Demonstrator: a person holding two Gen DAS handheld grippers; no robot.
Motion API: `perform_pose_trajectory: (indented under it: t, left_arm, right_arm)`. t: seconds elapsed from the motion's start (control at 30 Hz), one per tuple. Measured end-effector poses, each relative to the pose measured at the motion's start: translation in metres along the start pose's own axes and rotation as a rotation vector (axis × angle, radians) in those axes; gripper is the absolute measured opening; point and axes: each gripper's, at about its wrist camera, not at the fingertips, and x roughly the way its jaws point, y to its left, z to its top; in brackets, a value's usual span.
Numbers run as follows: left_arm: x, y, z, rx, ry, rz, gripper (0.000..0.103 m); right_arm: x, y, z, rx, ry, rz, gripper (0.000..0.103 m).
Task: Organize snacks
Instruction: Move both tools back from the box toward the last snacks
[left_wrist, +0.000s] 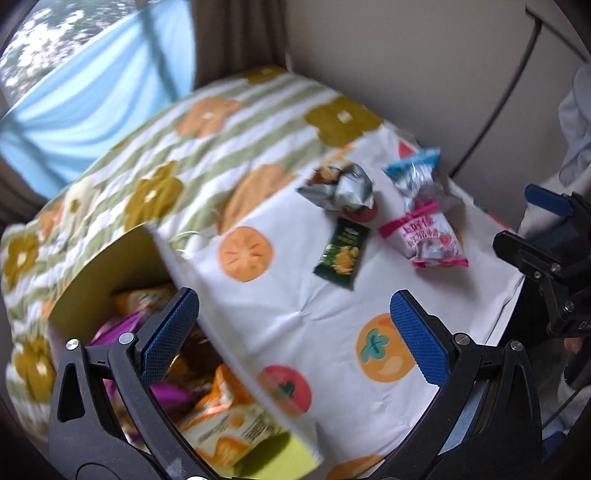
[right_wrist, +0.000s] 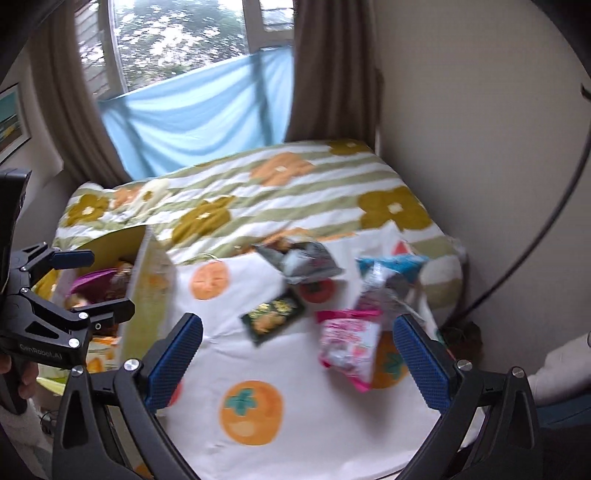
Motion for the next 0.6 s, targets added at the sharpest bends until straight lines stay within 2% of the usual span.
perform_pose_trajectory:
  t: [0.1,0.2,0.3,0.37,0.53,0.6]
  left_arm:
    - [0.032,-0.016,0.016,0.055,0.06,0.001,0.102]
    - [0.067,-0.026,0.03,0.087,0.146,-0.046,0.102]
    - [0.102,-0.031,0.041,0.115,0.223,-0.051,0.102]
    - [0.128,-0.035,0.045,0.136,0.28,-0.046,0.102]
    - [0.176,-0.045,0.044,0.181,0.356,-0.049,0.102]
    - [0.189,-0.049,0.043,0.203,0.375,-0.048,0.094]
  right_arm:
    - [0.017,-0.025,-0.005,0.055,0.044,-0.015,0.103]
    - [0.036,-0.043,-0.011,0.093,0.088,-0.019,0.103]
    - [0.058,-0.056,-0.017,0.128,0.133,-0.006,0.103]
    - [0.075,-0.063,-0.022,0.157,0.158,0.012,0.103]
    - [0.111,-0.067,-0.036,0.184,0.204,0.015,0.103]
    - [0.122,-0.068,-0.04,0.188,0.213,0.011,0.103]
